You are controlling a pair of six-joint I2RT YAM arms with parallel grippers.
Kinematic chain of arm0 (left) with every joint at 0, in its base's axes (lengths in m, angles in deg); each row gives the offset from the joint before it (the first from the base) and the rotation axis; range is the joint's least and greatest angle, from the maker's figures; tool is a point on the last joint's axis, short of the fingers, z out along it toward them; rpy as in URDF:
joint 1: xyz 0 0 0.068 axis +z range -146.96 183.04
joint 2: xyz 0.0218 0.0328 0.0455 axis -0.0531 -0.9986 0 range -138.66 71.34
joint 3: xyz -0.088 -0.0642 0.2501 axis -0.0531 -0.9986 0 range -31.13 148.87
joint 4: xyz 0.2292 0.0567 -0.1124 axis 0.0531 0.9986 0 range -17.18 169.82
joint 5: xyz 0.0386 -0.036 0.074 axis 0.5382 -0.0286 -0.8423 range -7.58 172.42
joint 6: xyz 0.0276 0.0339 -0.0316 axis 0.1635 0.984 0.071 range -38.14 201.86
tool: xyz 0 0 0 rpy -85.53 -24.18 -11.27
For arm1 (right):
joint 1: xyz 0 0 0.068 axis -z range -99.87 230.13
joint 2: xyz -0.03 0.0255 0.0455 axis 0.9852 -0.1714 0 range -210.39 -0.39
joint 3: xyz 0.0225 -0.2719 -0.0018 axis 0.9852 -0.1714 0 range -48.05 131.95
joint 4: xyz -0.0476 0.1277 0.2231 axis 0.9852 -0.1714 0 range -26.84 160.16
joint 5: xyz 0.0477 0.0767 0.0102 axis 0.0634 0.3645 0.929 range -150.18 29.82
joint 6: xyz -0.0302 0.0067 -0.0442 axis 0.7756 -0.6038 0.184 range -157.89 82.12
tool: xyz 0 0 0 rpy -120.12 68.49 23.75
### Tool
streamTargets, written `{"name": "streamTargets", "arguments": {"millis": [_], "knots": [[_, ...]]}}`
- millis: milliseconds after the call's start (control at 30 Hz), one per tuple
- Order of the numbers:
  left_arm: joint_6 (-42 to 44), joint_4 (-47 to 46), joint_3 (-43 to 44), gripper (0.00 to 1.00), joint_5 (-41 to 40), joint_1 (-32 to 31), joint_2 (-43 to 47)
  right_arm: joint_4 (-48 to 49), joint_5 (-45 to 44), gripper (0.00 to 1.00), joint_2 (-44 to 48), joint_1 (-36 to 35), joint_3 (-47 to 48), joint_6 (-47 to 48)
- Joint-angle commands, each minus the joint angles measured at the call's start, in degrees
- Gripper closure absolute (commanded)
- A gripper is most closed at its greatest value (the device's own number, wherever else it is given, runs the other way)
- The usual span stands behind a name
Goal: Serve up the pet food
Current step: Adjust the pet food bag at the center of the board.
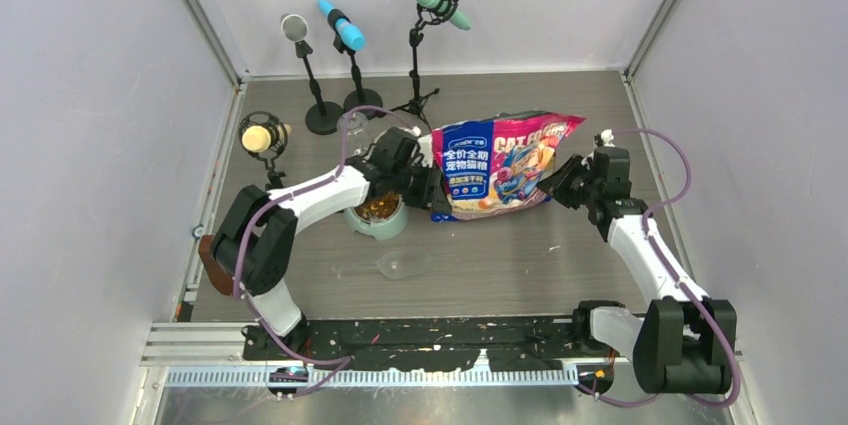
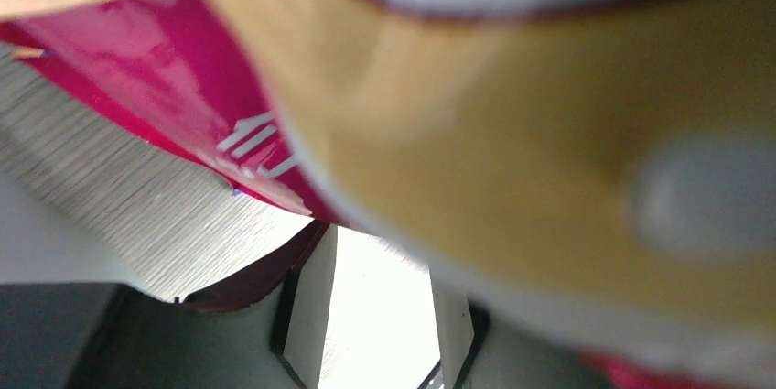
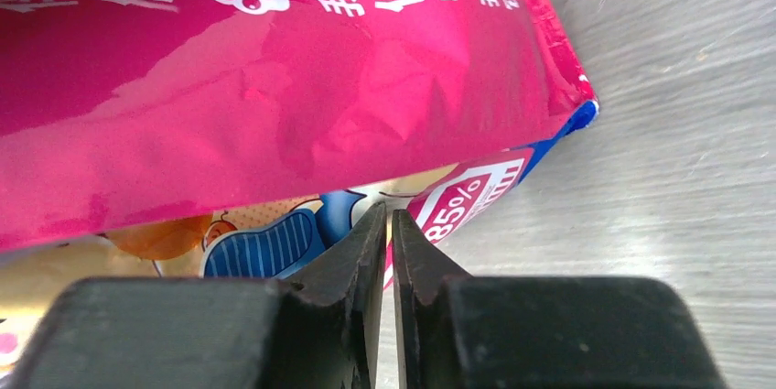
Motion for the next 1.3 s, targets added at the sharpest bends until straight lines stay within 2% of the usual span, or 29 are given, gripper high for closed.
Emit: {"name": "streamTargets", "arguments": {"millis": [0,233,400,500,600,767,900,1100,1267], "knots": [[1.1,-8.1,5.4,0.56,9.2,-3.9,-3.7,6.0,-0.2,0.82,-3.8,1.9,5.6,3.1],[1.1,-5.7,12.1,0.55,9.7,-6.3,-9.4,10.4,3.8,0.81,-13.9,7.8,12.0,7.2],[0.4,-5.3,16.5,0.55,11.5,-7.5,-12.9,15.6,6.8,0.79,-24.0,8.7,16.9,6.4],[1.3,-4.0,17.3,0.55,9.4,-7.6,-12.5,16.2,5.9,0.79,-26.2,8.7,20.0,5.9],[3.6,-3.1,15.0,0.53,6.3,-7.0,-8.2,12.8,3.4,0.77,-25.1,8.8,22.3,7.1],[7.3,-1.2,9.2,0.43,0.2,-5.6,2.1,5.7,-3.0,0.75,-21.8,9.0,24.8,9.8],[8.8,2.6,9.5,0.38,-2.4,-3.8,6.3,1.2,-7.0,0.68,-19.3,9.0,26.6,11.4],[13.0,12.3,19.1,0.32,-6.1,-2.8,9.5,-4.5,-13.0,0.58,-15.5,9.2,29.5,14.8],[13.5,12.9,28.0,0.25,-7.1,-2.8,8.2,-6.8,-14.1,0.51,-12.8,9.2,31.3,16.9]]}}
